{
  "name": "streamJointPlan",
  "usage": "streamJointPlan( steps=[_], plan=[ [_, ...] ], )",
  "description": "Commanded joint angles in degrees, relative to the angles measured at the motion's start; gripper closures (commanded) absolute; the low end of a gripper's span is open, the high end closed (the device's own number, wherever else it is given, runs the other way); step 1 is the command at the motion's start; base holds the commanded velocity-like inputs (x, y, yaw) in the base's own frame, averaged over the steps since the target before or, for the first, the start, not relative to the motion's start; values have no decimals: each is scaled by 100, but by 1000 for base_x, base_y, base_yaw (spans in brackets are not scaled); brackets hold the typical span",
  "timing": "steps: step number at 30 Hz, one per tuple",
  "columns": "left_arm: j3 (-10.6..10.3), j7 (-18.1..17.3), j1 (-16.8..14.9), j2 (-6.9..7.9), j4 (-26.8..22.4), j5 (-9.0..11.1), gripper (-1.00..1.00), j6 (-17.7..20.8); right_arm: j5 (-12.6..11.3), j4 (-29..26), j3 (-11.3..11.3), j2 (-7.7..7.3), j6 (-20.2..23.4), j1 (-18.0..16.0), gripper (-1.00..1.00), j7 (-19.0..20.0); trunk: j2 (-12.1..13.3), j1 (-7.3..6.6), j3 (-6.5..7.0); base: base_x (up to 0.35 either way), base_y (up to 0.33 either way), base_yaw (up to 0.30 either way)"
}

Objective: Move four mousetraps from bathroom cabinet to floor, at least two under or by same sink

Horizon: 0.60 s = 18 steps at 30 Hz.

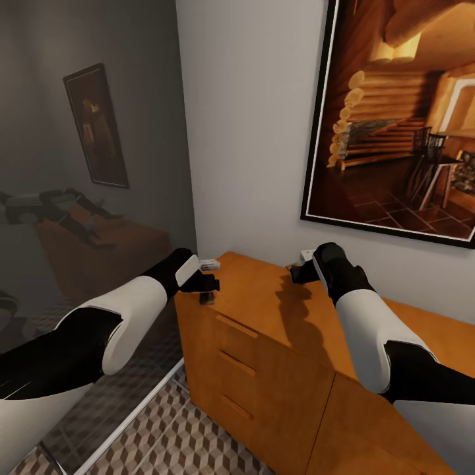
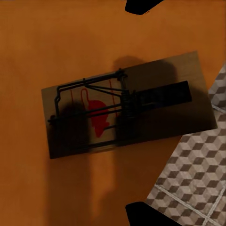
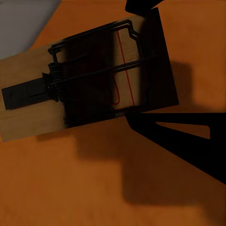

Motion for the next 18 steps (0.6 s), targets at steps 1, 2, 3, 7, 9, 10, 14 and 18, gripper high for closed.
streamJointPlan(
  steps=[1,2,3,7,9,10,14,18],
  plan=[
    [-39,37,-2,2,-7,62,-100,24,53,-8,-42,8,15,-5,100,36,-4,0,-7,0,0,0],
    [-39,36,-1,2,-6,62,-100,25,54,-8,-41,7,15,-5,100,36,-4,0,-7,0,0,0],
    [-39,36,-2,2,-5,62,-100,26,52,-8,-41,7,15,-5,100,37,-4,0,-7,0,0,0],
    [-39,40,-3,2,-2,62,-100,29,52,-8,-41,7,14,-4,100,31,-4,0,-7,0,0,0],
    [-39,44,-3,2,-1,62,-100,30,50,-8,-41,7,14,-4,100,31,-4,0,-7,0,0,0],
    [-39,49,-2,2,-1,62,-100,30,52,-8,-41,7,14,-4,100,30,-4,0,-7,0,0,0],
    [-39,61,0,3,-1,61,-100,30,54,-8,-41,6,14,-4,100,30,-4,0,-7,0,0,0],
    [-39,69,-1,3,-6,58,-100,29,54,-8,-41,6,14,-4,100,29,-4,0,-7,0,0,0]
  ],
)
